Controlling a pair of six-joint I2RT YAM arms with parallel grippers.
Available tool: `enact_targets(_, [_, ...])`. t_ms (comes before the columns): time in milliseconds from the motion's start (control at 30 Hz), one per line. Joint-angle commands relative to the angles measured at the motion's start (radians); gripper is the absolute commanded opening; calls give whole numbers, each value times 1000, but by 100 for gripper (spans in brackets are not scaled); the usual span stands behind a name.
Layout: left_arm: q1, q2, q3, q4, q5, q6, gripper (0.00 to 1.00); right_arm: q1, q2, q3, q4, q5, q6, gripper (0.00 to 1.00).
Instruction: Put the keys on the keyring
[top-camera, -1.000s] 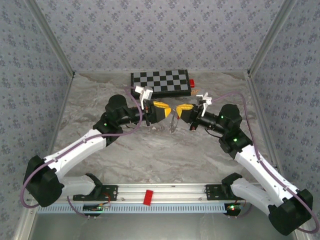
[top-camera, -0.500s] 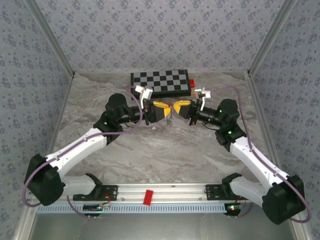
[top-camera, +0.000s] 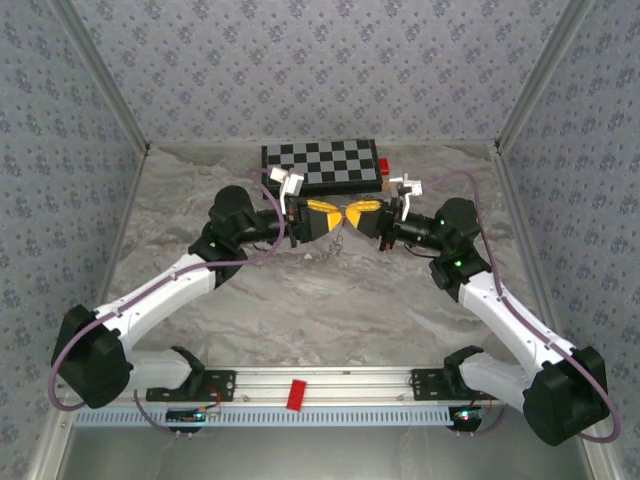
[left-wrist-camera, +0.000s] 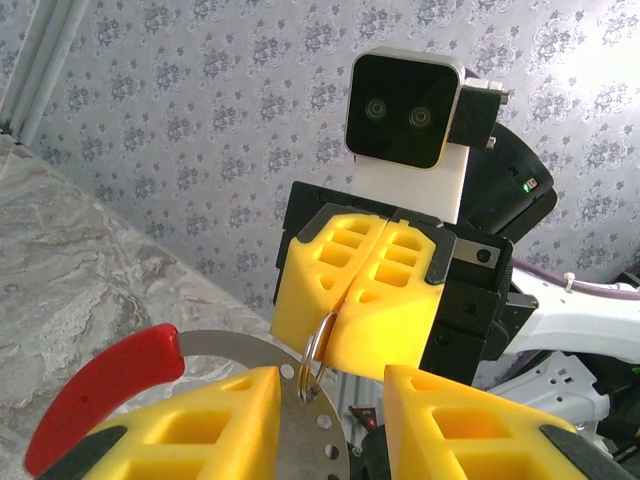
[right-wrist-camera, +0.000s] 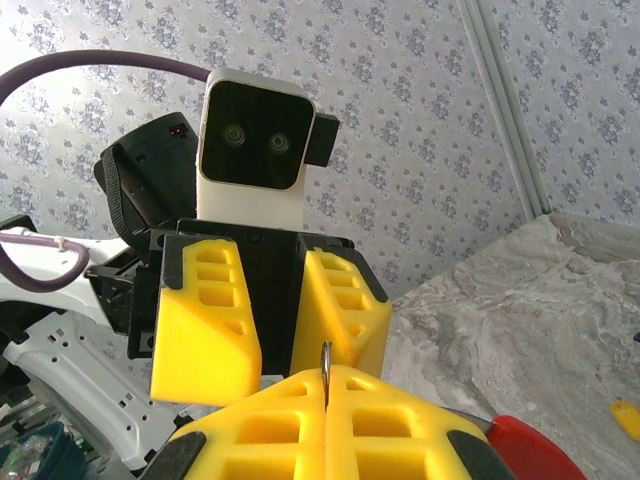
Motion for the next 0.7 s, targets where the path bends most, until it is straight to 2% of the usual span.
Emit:
enact_targets(0, [9,4,48,63,30,-24,32,-5,4,6,16,-23,-10,0])
enact_targets(667, [11,8,50,72,58,-38,21,-5,17,13,0,-17,-23,0])
